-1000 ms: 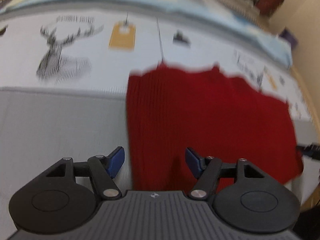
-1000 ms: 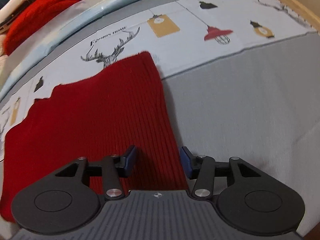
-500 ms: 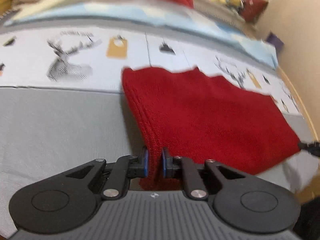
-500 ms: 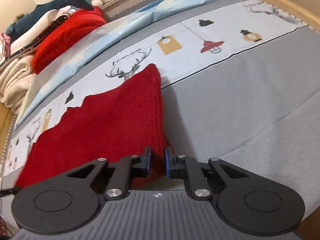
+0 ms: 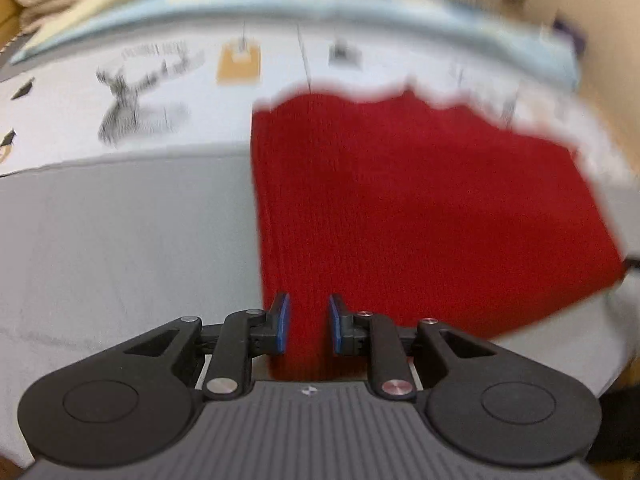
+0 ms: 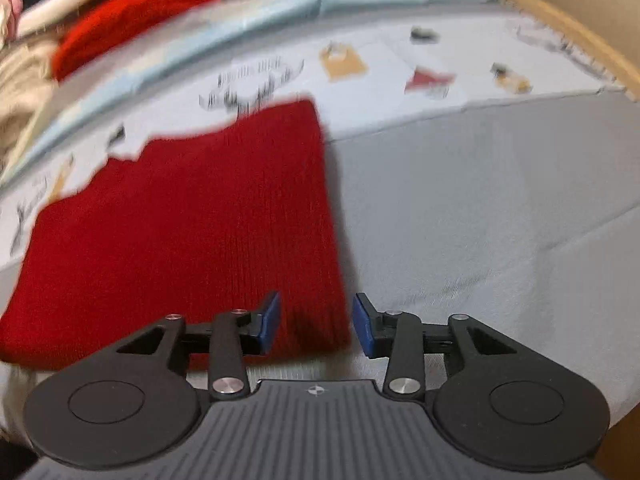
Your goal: Fold small clothes
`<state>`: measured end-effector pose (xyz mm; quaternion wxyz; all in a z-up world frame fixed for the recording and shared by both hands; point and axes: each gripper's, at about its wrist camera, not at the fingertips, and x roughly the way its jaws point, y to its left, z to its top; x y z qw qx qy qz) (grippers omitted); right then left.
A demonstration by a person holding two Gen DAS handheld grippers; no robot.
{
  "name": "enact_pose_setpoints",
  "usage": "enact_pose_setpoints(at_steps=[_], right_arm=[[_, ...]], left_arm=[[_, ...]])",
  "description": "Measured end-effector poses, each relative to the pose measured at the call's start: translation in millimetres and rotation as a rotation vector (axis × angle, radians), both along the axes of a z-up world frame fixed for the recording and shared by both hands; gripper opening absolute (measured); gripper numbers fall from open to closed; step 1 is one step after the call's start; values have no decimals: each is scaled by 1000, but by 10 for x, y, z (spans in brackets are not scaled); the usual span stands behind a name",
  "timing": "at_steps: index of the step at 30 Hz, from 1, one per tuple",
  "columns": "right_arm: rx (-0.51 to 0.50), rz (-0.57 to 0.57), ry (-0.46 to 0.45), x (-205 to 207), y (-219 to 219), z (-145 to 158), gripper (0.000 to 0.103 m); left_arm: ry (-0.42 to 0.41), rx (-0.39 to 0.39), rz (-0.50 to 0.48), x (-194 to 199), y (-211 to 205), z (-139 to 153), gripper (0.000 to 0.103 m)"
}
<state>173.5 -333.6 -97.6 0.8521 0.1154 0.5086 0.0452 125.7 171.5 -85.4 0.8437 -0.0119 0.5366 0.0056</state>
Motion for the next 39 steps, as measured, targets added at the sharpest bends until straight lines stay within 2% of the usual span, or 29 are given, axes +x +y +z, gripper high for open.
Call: enact_pose_setpoints(at_steps=[2,4,9,14,18,21,23,25,27,32,39], right_arm=[[-54,22,105,12,70,-178,43],[-99,31,167,19,111,-293,43],[-107,33,63,1,153,-129,43],[-110,14,51,2,145,-95,43],[-126,-24,-51,-73,97,99,43],[-115,-51,-114,-70,51,170,43],[-103,-40,-69,-27,43,75,43],[-99,-19,63,22,51,-151,44],[-114,2,162,43,80,-325,44],[-153,12,83,42,160,-217,44],[-175,-30,17,-11,210,-32,44]], left_arm=[[48,78,-12,-8,-65,-132,23],[17,68,-3,-19,-54,-67,23],[-71,0,-27,-66,-83,131,23],[-52,23,-94,80,-241,93,23],[-54,-8,-129,57,-314,109,25],[-25,-22,-138,88,-309,35,26],[7,4,-139,113,-316,-41,27],[44,35,-127,129,-314,-112,27],[34,24,-119,121,-301,-83,27],[-3,-17,-77,127,-200,12,27],[12,-35,-42,144,-85,34,27]])
